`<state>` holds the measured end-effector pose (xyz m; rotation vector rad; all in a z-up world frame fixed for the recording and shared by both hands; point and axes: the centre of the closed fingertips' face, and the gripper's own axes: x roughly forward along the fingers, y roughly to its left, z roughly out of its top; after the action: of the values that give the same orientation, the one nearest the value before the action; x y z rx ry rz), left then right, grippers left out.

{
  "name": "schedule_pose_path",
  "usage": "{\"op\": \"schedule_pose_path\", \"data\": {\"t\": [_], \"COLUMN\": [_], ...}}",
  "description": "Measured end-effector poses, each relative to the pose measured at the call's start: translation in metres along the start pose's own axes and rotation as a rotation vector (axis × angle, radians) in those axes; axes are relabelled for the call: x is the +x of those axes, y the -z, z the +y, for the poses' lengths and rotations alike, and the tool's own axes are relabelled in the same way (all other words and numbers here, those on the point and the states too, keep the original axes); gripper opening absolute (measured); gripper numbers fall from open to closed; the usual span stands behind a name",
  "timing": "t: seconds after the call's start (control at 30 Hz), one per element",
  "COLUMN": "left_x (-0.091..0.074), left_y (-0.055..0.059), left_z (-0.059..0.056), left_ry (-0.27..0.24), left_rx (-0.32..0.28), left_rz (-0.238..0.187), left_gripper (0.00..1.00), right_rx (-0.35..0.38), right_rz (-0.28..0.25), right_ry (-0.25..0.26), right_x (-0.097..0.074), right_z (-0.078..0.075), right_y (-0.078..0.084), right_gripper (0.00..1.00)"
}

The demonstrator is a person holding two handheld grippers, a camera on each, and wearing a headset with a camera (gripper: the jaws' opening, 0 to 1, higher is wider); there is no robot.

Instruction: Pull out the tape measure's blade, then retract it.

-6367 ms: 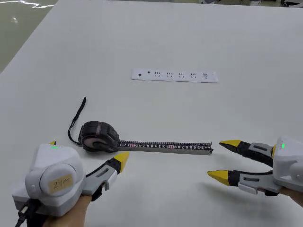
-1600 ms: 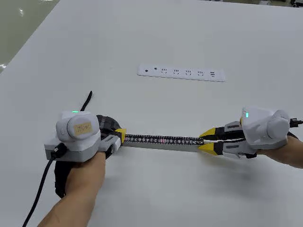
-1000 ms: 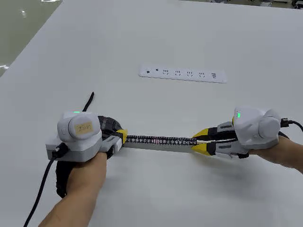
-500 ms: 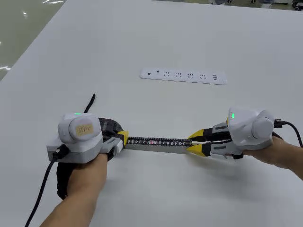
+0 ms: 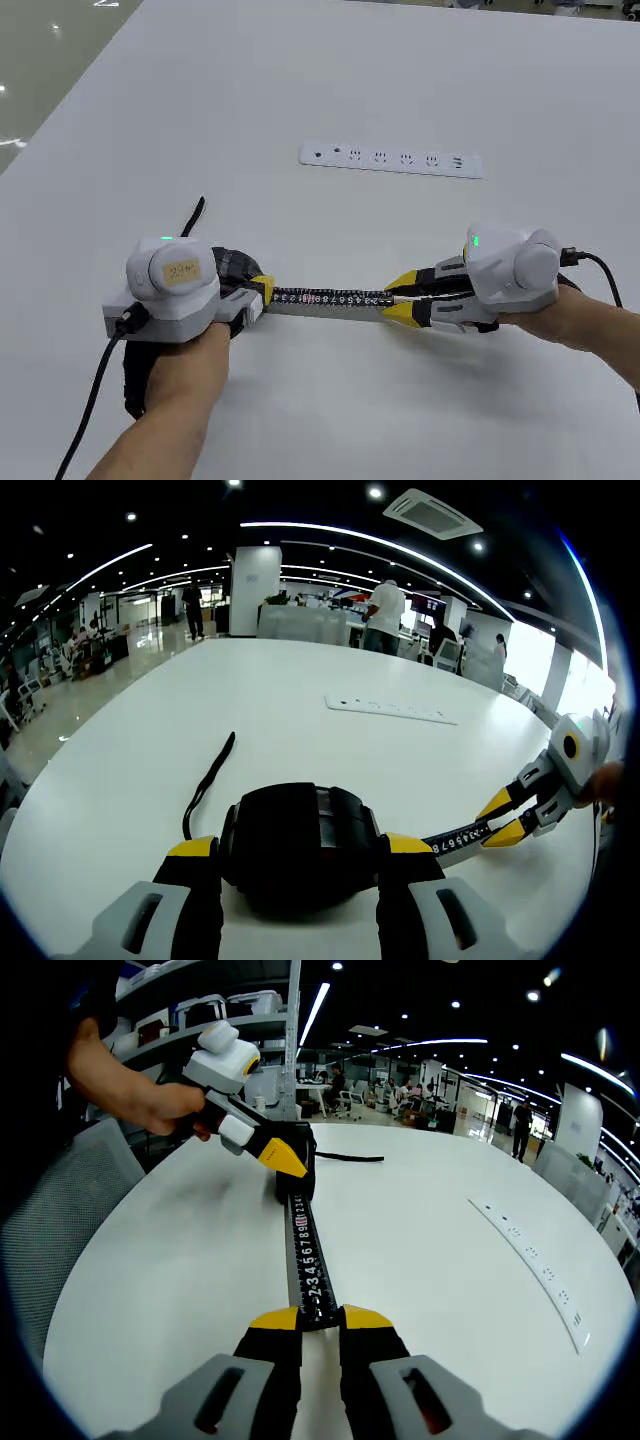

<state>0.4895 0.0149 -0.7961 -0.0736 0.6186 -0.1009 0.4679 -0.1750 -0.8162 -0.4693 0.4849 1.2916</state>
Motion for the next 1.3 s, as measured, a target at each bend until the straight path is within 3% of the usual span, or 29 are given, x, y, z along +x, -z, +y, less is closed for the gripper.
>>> {"op": "schedule_pose_path", "data": {"t": [0.77, 1.3], "left_x": [-0.002, -0.001], "left_y": [0.0, 0.0], "left_z": [-0.001, 0.0], "left_ry": [0.006, 0.007], "left_rx": [-0.013, -0.014], "left_rz": [0.007, 0.01], "left_gripper": [0.59, 0.59], "right_rx": [-0.004, 0.0], "right_rz": [-0.025, -0.033], "right_ry": [-0.02, -0.031], "right_x": [0.033, 0.047], "right_z": [0.005, 0.008], "right_y": [-0.021, -0.03], "right_gripper": [0.12, 0.12]}}
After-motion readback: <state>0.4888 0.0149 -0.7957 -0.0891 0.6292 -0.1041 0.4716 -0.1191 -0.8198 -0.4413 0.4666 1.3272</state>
